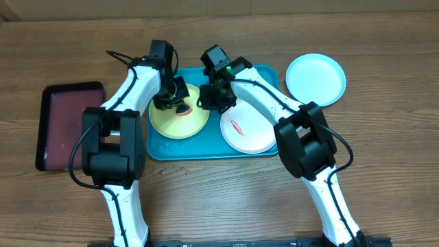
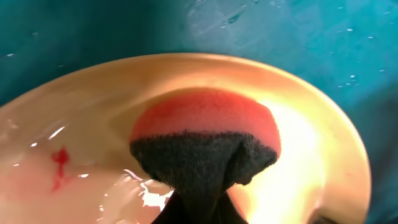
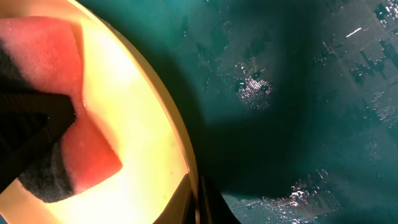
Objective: Clean dirty plates on tray and stack at the side
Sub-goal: 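Scrub the yellow plate with the sponge while the right gripper holds it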
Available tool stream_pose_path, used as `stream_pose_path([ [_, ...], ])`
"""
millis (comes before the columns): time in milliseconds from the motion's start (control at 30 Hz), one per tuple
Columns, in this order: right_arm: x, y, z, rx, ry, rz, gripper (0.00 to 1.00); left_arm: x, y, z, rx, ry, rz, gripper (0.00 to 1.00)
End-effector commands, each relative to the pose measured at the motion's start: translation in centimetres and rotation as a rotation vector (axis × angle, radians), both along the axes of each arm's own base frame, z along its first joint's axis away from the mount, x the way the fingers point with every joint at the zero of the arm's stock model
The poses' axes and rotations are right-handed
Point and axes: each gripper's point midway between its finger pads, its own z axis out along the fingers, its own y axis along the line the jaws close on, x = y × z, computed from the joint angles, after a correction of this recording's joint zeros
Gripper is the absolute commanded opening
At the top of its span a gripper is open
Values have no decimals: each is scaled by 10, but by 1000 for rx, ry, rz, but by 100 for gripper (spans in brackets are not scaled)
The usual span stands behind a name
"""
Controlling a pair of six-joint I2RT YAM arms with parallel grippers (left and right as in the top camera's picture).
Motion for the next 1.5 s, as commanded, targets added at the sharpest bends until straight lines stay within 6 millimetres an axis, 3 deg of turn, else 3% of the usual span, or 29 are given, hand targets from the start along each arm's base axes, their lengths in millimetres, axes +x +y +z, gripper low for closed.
stream_pose_path([
  [0, -3, -21, -30, -97, 29, -20, 4, -11, 21, -18, 90, 50, 4, 9],
  [100, -5, -22, -30, -102, 36, -19, 4, -14, 36, -20, 173, 57, 0, 15],
  [233, -7, -24, -31, -109, 43, -13, 4, -20, 57, -20, 256, 80, 21, 4],
  [467, -7, -24, -31, -108, 42, -12, 4, -36, 91, -19, 318, 152, 71, 4],
  [733, -7, -24, -31, -108, 42, -12, 4, -48, 103, -19, 314, 206, 95, 4],
  [833, -6, -23, -31, -106, 39, -12, 4, -51, 93, -20, 260, 218, 85, 4],
  [1033, -4, -22, -30, -100, 29, -13, 4, -49, 17, -13, -137, 208, -37, 4],
  [1100, -3, -22, -30, -99, 29, -13, 4, -49, 2, -10, -185, 201, -61, 4],
  [1367, -5, -23, -30, -104, 36, -13, 4, -45, -21, -13, -150, 163, -140, 4],
  [1467, -5, -23, -30, -104, 37, -13, 4, -47, -19, -15, -123, 168, -145, 4],
])
